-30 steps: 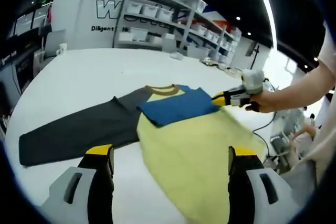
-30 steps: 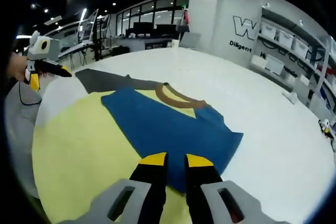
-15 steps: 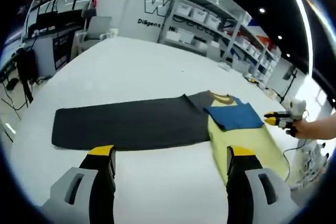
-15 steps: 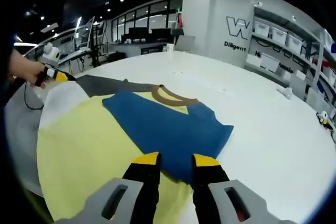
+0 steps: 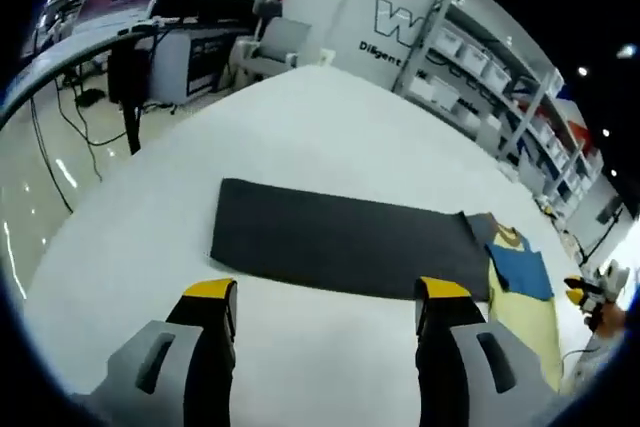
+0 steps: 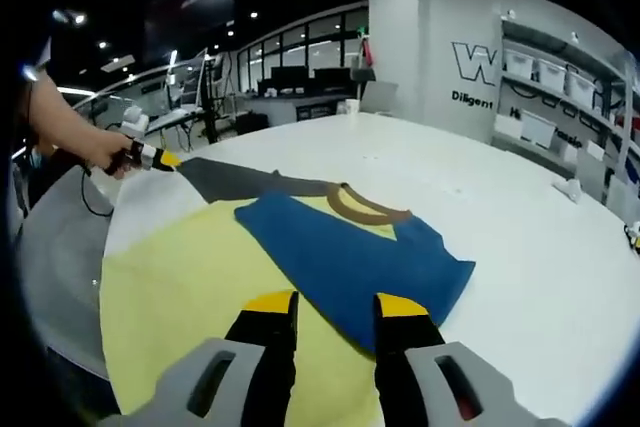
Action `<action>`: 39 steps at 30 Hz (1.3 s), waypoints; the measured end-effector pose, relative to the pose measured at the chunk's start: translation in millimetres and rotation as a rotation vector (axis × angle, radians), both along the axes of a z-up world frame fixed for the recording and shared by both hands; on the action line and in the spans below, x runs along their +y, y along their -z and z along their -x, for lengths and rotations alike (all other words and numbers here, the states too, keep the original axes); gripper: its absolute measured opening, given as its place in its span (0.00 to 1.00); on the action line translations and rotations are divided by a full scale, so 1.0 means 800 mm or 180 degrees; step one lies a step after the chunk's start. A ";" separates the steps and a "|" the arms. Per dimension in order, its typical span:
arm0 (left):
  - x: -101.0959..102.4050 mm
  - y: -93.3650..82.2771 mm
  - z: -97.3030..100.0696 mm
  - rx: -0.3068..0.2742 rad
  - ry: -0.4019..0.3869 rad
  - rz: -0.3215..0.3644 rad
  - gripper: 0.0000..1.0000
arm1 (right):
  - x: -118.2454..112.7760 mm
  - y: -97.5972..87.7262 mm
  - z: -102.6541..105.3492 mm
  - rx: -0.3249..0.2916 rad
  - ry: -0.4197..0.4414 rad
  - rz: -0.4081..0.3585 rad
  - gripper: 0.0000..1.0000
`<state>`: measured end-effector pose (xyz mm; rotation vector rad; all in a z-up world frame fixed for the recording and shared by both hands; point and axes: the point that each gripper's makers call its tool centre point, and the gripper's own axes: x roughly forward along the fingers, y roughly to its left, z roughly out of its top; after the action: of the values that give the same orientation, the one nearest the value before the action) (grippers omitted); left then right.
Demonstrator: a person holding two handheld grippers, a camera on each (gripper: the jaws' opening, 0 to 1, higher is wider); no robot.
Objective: Fold the garment on the visible template until the final outline fits inside the template.
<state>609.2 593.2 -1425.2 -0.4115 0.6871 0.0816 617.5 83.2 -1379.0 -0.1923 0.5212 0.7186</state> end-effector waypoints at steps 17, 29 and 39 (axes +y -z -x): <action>0.030 0.004 -0.005 0.0082 -0.0616 0.0065 0.12 | 0.010 0.000 0.011 0.0030 -0.0049 -0.0011 0.19; 0.005 -0.048 -0.031 -0.0362 -0.0456 0.0202 0.00 | 0.007 -0.006 0.012 -0.0001 -0.0004 -0.0061 0.17; -0.090 -0.140 -0.094 -0.1084 0.0092 0.0708 0.00 | 0.013 -0.012 0.021 -0.0025 -0.0031 -0.0145 0.20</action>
<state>684.4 521.1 -1313.2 -0.6122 0.3659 -0.0921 600.3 93.9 -1369.6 -0.1551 0.4964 0.7382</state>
